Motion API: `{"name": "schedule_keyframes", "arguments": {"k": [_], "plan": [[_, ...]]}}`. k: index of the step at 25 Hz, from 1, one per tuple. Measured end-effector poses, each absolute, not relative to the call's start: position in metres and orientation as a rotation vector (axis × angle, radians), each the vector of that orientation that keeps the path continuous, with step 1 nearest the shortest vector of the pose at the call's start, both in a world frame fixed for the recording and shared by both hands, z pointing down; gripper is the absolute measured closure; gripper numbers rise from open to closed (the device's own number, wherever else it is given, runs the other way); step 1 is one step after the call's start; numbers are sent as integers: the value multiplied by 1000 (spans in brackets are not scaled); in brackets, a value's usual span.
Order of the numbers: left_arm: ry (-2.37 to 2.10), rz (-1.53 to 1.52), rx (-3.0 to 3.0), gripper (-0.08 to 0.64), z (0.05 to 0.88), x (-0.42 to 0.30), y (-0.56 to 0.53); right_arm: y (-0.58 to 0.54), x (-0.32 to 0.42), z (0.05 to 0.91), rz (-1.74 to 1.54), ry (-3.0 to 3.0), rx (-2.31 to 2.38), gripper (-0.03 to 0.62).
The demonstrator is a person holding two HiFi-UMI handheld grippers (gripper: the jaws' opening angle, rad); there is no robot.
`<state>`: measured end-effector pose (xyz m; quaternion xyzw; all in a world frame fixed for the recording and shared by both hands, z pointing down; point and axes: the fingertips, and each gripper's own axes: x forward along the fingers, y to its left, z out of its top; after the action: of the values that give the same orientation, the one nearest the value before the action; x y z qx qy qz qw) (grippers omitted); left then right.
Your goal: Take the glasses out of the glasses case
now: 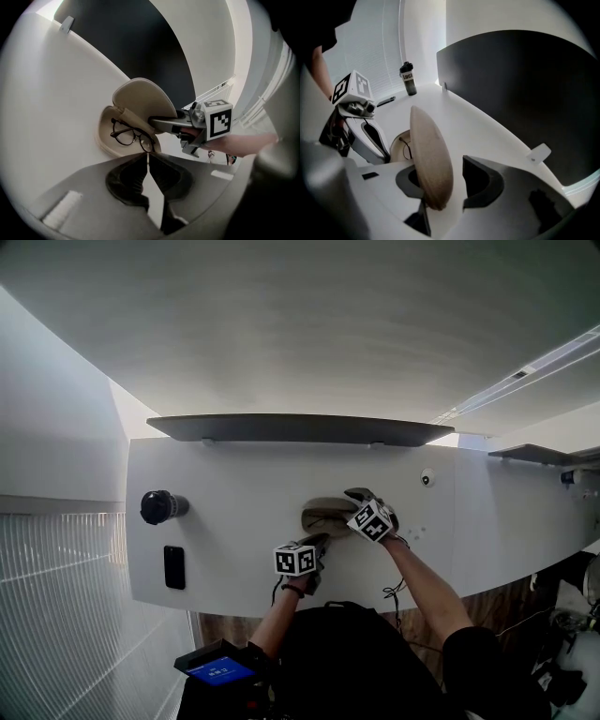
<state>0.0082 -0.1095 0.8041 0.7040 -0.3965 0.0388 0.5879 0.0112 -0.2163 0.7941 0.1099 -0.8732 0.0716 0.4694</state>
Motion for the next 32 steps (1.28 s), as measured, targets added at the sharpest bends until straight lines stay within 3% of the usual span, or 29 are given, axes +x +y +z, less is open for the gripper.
{"name": "schedule_keyframes", "arguments": {"k": [6, 11, 17, 25, 32], "plan": [[-900, 88, 1604, 446, 809, 9, -106, -204, 20, 740, -5, -2248, 339, 416], [-919, 85, 1588, 443, 813, 0, -105, -194, 46, 751, 135, -2188, 391, 416], [-923, 77, 1620, 436, 798, 1, -108, -196, 74, 781, 656, -2015, 499, 417], [-882, 133, 1709, 436, 788, 17, -111, -157, 80, 780, 610, -1908, 501, 417], [-880, 231, 1736, 439, 796, 26, -107, -146, 87, 768, 821, -1991, 718, 417]]}}
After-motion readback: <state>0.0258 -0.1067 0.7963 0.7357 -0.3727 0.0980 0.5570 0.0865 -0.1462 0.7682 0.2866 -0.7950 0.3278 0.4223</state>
